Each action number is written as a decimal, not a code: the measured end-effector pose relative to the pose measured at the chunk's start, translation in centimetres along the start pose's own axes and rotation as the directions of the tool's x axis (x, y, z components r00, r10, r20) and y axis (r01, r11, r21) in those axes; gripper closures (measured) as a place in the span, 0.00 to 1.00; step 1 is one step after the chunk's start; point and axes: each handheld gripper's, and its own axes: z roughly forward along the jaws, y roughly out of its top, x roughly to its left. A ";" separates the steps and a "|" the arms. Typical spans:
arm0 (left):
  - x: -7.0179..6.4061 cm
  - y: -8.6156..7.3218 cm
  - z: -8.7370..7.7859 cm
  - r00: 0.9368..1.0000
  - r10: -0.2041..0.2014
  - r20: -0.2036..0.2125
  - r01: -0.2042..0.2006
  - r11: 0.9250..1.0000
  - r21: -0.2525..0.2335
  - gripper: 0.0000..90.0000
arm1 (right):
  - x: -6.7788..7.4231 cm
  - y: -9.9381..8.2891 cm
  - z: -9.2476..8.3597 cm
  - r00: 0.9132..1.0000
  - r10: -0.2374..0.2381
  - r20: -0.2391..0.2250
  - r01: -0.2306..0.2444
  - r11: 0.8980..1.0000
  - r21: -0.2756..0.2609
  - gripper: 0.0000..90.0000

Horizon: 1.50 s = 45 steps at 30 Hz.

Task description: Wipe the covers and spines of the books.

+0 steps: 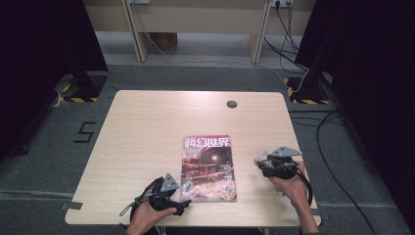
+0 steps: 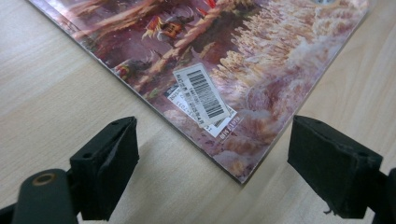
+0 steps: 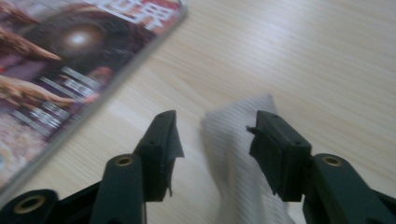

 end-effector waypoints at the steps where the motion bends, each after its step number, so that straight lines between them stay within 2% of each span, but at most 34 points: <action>1: 0.0 0.1 0.1 1.000 0.004 -0.003 -0.004 1.000 0.000 0.17 | 0.4 0.4 0.1 1.000 -0.013 -0.013 0.013 1.000 -0.006 0.53; 5: -0.2 0.0 0.3 1.000 0.021 -0.007 -0.021 1.000 0.011 0.17 | 1.9 2.1 0.8 0.997 -0.037 -0.063 0.036 0.999 -0.028 0.52; 9: -0.2 0.1 0.4 1.000 0.019 -0.015 -0.019 1.000 0.016 0.17 | 3.1 3.8 2.3 0.995 -0.062 -0.083 0.060 0.998 -0.036 0.51; 20: 0.2 0.1 0.5 1.000 0.013 -0.029 -0.012 1.000 0.019 0.18 | 6.2 8.5 8.4 0.984 -0.088 -0.156 0.091 0.996 0.007 0.46; 22: 0.3 0.2 0.5 1.000 0.012 -0.028 -0.012 1.000 0.022 0.18 | 6.6 9.4 9.6 0.985 -0.081 -0.152 0.085 0.996 0.024 0.43; 26: 0.3 0.1 0.5 1.000 0.007 -0.029 -0.007 1.000 0.020 0.17 | 6.9 10.6 11.8 0.986 -0.044 -0.163 0.054 0.997 0.053 0.41; 29: 0.4 0.1 0.5 1.000 0.001 -0.026 -0.001 1.000 0.020 0.17 | 6.8 11.6 13.1 0.985 -0.032 -0.172 0.041 0.998 0.048 0.39; 34: 0.5 0.1 0.5 1.000 -0.001 -0.025 0.001 1.000 0.021 0.17 | 6.9 13.0 14.5 0.989 -0.036 -0.146 0.044 0.998 0.050 0.38; 36: 0.5 0.1 0.4 1.000 -0.003 -0.025 0.003 1.000 0.019 0.17 | 7.0 13.2 15.0 0.986 -0.026 -0.162 0.035 0.998 0.054 0.38; 40: 0.6 0.0 0.5 1.000 -0.009 -0.028 0.010 1.000 0.025 0.16 | 7.3 13.2 16.2 0.987 -0.038 -0.158 0.051 0.995 0.084 0.37; 43: 0.6 0.1 0.4 0.999 -0.005 -0.032 0.006 1.000 0.025 0.16 | 7.4 13.2 17.0 0.990 -0.038 -0.135 0.053 0.992 0.111 0.37; 45: 0.6 0.1 0.5 1.000 -0.009 -0.029 0.009 1.000 0.026 0.16 | 7.4 13.1 17.5 0.989 -0.020 -0.146 0.035 0.994 0.104 0.37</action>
